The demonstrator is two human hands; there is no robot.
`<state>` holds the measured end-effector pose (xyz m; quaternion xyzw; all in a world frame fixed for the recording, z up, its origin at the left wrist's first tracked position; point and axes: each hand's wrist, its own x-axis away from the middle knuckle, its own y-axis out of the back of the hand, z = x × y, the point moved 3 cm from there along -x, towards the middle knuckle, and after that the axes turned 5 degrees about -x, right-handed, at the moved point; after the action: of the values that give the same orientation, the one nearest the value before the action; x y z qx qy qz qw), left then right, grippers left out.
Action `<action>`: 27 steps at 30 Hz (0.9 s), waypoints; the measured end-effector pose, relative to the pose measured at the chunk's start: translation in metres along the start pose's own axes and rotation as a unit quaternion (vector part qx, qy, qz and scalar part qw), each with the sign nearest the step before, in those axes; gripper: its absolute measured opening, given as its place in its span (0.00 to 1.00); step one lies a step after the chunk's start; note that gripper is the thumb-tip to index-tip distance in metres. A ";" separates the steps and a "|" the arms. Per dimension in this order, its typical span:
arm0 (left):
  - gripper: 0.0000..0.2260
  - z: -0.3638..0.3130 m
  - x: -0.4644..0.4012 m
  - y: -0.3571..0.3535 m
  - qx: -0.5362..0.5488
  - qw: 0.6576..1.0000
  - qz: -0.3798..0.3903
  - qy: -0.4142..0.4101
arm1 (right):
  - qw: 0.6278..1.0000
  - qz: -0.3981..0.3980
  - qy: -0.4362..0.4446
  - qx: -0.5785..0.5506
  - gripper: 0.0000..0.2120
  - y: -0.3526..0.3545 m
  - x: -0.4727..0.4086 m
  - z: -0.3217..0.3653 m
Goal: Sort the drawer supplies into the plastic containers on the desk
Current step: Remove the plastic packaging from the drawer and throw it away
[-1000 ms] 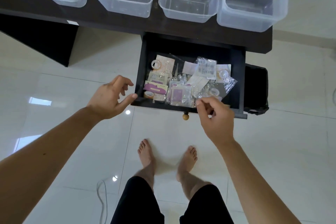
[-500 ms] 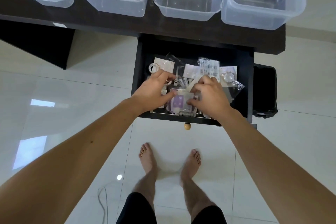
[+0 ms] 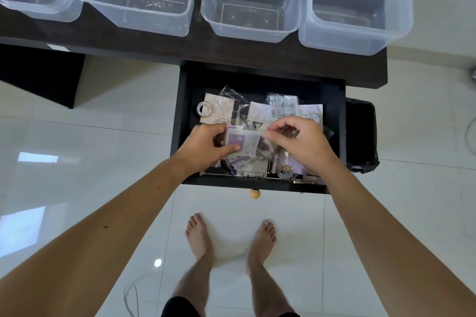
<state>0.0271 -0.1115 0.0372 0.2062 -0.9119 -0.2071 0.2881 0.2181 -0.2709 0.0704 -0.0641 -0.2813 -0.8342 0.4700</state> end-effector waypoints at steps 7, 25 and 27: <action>0.14 0.005 -0.003 -0.005 0.021 0.999 0.042 0.003 | 0.973 -0.180 0.002 0.142 0.14 0.013 -0.035 -0.020; 0.31 -0.001 0.000 0.002 0.128 0.992 0.008 0.015 | 0.968 -0.249 0.004 -0.037 0.05 0.026 -0.021 -0.004; 0.30 -0.003 0.000 0.003 0.132 0.991 0.005 0.015 | 0.961 -0.254 0.019 -0.110 0.05 0.032 -0.012 0.006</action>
<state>0.0283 -0.1100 0.0413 0.2413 -0.9278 -0.0799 0.2732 0.2501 -0.2715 0.0841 -0.0260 -0.1858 -0.9530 0.2379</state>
